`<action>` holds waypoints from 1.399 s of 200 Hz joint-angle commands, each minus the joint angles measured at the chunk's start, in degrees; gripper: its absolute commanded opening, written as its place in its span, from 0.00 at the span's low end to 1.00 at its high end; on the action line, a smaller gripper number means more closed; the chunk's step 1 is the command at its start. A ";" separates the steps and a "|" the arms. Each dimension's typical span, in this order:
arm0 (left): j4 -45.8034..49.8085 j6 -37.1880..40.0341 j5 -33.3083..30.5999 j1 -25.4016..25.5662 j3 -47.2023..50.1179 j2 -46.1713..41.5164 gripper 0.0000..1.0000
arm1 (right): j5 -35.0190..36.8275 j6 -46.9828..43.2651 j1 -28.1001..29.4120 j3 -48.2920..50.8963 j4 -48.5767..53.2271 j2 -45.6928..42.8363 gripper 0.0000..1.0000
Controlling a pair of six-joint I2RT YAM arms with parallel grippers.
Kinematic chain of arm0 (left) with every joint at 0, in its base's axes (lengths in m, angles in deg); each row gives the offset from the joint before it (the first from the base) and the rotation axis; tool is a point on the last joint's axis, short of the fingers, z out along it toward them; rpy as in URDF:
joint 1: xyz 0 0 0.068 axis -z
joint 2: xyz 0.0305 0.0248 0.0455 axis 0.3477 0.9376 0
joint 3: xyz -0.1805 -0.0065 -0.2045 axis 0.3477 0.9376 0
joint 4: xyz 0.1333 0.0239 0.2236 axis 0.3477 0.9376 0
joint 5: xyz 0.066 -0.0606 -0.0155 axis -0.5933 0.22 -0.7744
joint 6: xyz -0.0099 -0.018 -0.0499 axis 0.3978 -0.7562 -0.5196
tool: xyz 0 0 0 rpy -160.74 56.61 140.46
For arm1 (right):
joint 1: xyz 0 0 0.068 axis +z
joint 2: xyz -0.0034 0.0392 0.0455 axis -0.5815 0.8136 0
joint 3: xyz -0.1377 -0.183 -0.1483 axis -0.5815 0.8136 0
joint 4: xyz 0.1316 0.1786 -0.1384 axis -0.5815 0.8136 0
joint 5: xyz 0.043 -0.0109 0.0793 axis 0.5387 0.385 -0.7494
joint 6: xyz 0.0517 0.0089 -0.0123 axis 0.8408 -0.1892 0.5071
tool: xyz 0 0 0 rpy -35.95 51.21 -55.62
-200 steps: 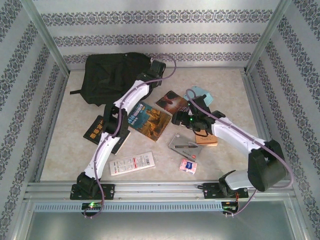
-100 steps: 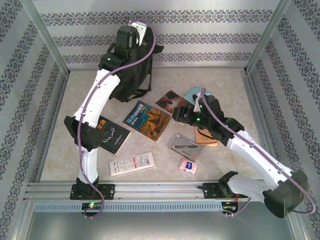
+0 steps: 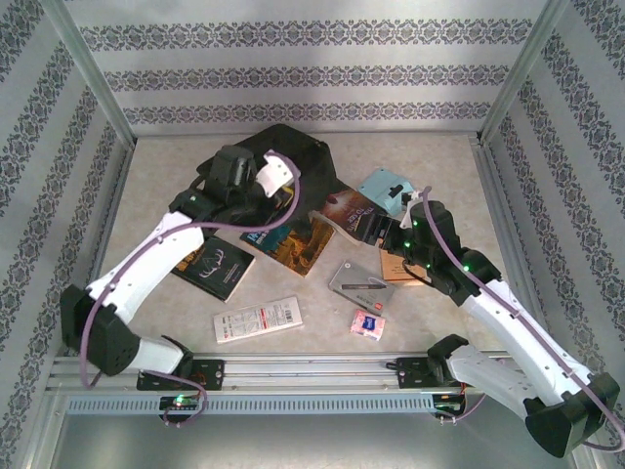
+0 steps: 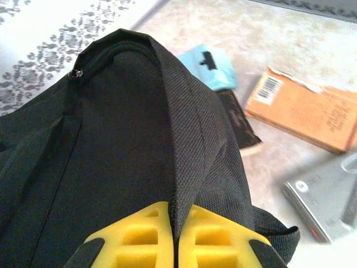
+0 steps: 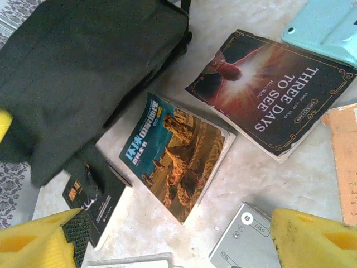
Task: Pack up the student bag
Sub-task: Place the student bag on the book, then unzip the student bag to access the book.
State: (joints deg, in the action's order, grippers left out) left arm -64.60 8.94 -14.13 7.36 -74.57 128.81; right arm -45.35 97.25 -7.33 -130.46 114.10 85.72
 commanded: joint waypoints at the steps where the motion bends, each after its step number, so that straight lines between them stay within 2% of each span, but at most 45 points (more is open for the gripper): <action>1: 2.60 5.93 3.96 1.75 4.68 -7.39 0.00 | 0.70 1.51 -0.83 -0.26 0.69 1.11 0.84; 30: 5.23 5.83 1.33 4.50 17.05 -19.11 0.00 | -0.67 1.72 -1.40 -1.26 -0.03 4.48 0.84; 49: 9.31 4.36 -0.16 6.44 21.64 -23.14 0.01 | -2.15 1.53 -1.42 -2.20 -1.36 7.41 0.84; 60: 11.75 3.18 -1.18 7.30 23.32 -23.97 0.11 | -2.73 1.38 -1.17 -3.25 -1.44 9.44 0.84; 70: 11.88 -0.10 -3.50 8.00 24.88 -24.71 0.30 | -3.21 0.76 -0.82 -4.38 -1.77 11.62 0.84; 97: 11.92 -11.71 -5.14 8.31 24.71 -27.06 0.67 | -4.46 -1.36 -0.54 -9.48 -0.18 17.79 0.86; 106: 13.39 -15.47 -4.55 8.29 22.38 -26.38 0.73 | -4.41 -2.19 -0.52 -11.55 0.98 19.68 0.86; 122: 15.16 -21.49 -2.37 8.19 18.79 -23.51 0.73 | -5.69 -3.20 -0.79 -14.12 0.73 23.28 0.87; 146: 14.32 -32.85 -8.84 8.09 16.10 -21.19 0.75 | -8.82 -4.88 -1.12 -20.15 1.82 30.63 0.86; 169: 12.34 -42.14 -9.41 7.99 14.66 -19.26 0.72 | -10.96 -8.15 -1.22 -27.00 4.42 38.10 0.76; 181: 12.57 -44.27 -9.82 7.98 13.64 -17.92 0.72 | -11.12 -9.94 -1.79 -29.84 6.01 41.79 0.72; 206: 13.89 -49.10 -16.32 6.09 14.83 -19.14 0.75 | -18.30 -11.65 -3.69 -33.58 5.23 48.74 0.69; 248: 15.68 -57.36 -11.88 -3.05 18.15 -21.08 0.74 | -27.32 -13.74 -4.19 -39.64 5.31 58.32 0.66; 280: 17.89 -56.96 -12.56 -4.57 17.73 -18.89 0.73 | -27.67 -14.29 -3.88 -40.69 4.50 62.49 0.61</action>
State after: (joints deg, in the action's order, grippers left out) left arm -50.16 -45.24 -26.26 3.49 -57.04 108.85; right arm -69.74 84.81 -11.70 -169.30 117.95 146.39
